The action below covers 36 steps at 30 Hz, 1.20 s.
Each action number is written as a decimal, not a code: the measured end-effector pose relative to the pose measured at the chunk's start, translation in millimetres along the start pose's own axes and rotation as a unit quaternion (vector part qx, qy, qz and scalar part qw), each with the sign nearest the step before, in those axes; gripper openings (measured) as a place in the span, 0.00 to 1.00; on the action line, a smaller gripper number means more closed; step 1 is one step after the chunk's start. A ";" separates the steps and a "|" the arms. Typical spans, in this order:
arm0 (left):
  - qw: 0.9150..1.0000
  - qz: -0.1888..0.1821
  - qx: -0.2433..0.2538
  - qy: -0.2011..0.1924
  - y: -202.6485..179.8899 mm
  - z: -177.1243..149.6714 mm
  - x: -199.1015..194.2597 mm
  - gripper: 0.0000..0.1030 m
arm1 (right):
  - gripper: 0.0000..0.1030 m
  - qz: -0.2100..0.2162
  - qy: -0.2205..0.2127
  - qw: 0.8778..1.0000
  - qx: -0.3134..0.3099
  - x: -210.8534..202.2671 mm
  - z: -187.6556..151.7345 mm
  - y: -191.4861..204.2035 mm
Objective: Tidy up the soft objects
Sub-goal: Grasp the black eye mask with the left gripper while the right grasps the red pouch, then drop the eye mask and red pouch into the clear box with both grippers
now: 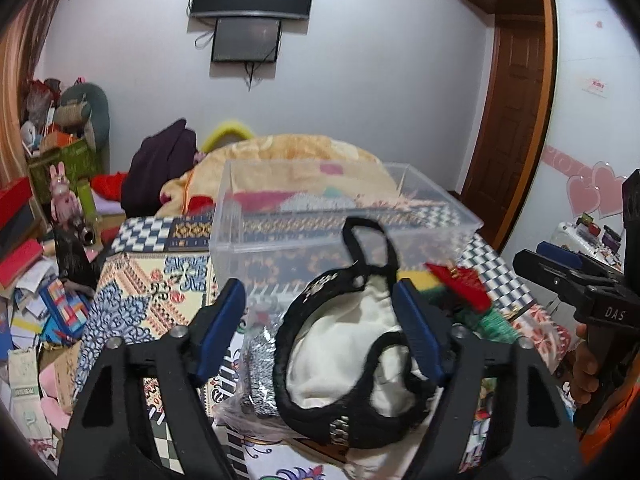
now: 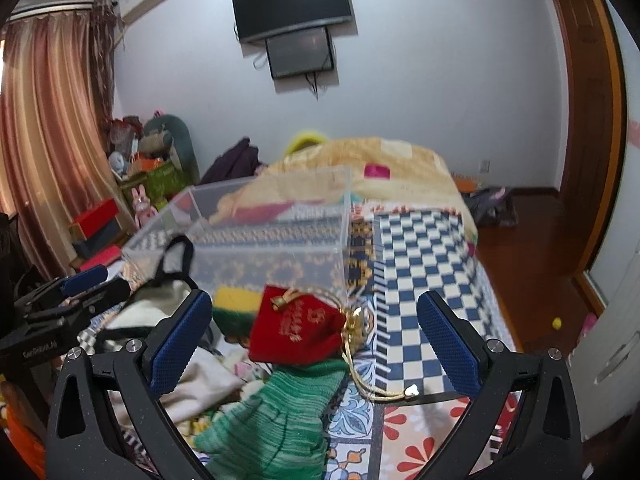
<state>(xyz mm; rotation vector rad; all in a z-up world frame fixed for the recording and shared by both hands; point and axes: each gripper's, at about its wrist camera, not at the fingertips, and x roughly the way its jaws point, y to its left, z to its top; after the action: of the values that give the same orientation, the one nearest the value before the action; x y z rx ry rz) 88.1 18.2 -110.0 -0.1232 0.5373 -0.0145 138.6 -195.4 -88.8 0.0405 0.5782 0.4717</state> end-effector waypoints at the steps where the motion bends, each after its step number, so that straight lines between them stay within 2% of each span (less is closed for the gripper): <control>1: 1.000 0.002 -0.001 0.005 1.2 -1.2 4.5 0.66 | 0.98 -0.002 0.008 1.000 0.001 4.5 -2.1 -1.2; 3: 1.000 0.004 -0.003 0.016 6.0 -4.7 13.3 0.58 | 0.95 0.000 0.024 1.000 0.005 12.7 -4.9 -2.5; 8: 0.999 -0.006 -0.005 0.042 10.5 -12.0 31.0 0.40 | 0.80 0.004 0.061 0.998 0.005 30.5 -12.2 -3.8; 11: 0.999 -0.008 -0.001 0.041 8.6 -14.6 34.4 0.35 | 0.69 0.009 0.075 0.997 0.008 37.3 -14.2 -3.4; 15: 0.999 -0.005 0.004 0.031 8.1 -15.1 33.7 0.27 | 0.59 0.019 0.080 0.996 0.018 36.7 -14.8 -6.5; 17: 1.000 -0.004 0.006 0.027 6.8 -15.2 31.2 0.23 | 0.49 0.023 0.076 0.997 0.018 36.9 -15.5 -8.0; 26: 1.000 -0.016 -0.001 0.006 6.7 -11.4 12.0 0.15 | 0.16 0.024 0.064 0.998 0.010 34.5 -10.0 -1.7; 36: 0.999 -0.013 -0.001 -0.032 5.0 0.5 -15.5 0.11 | 0.13 0.022 0.011 1.000 -0.002 3.7 6.2 5.3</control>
<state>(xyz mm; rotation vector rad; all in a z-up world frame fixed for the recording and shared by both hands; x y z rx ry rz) 74.9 23.9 -102.2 -0.1327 0.4726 -0.0348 142.4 -188.4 -84.6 0.0439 0.5981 0.5161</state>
